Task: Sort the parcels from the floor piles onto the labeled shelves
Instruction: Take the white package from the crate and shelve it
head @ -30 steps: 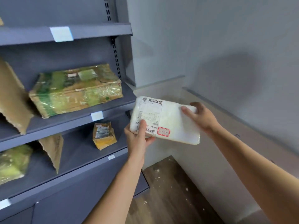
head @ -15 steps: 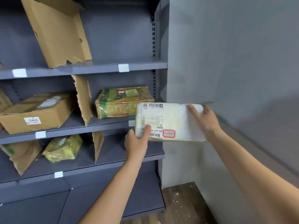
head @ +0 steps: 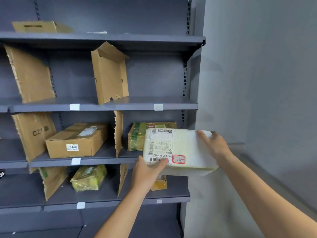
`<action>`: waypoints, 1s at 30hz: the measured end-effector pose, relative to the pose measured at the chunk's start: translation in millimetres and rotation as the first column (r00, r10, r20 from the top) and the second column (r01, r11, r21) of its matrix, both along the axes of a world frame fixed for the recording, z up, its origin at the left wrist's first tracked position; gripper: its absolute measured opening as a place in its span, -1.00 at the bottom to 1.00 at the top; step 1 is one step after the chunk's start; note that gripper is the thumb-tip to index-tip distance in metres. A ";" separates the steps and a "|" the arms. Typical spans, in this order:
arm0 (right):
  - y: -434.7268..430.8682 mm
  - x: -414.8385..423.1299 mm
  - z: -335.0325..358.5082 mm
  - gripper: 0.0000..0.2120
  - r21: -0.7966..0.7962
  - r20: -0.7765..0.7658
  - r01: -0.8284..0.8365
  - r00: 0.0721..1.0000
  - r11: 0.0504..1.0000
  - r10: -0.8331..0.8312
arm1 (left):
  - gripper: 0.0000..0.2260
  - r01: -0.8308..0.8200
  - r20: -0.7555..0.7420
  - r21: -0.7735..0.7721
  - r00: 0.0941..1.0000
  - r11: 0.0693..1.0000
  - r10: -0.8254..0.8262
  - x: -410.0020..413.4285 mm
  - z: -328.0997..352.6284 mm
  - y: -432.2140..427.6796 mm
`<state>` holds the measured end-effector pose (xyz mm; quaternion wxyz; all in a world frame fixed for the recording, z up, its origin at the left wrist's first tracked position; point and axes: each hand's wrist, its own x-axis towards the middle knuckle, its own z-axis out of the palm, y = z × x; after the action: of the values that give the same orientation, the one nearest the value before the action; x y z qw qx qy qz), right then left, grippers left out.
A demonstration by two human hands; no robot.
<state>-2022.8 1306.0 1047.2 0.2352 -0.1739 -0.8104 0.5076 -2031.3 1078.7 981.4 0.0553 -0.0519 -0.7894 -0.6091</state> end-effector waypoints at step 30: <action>-171.9 -64.3 24.0 -0.37 0.173 0.105 0.063 0.991 0.983 -0.082 | -0.48 0.056 -0.056 0.029 0.997 0.998 -0.054 -66.3 15.5 -174.4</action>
<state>-2087.1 1134.0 1071.2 0.2218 -0.2111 -0.8556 0.4174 -2097.7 904.3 996.9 0.0612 -0.0896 -0.7763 -0.6209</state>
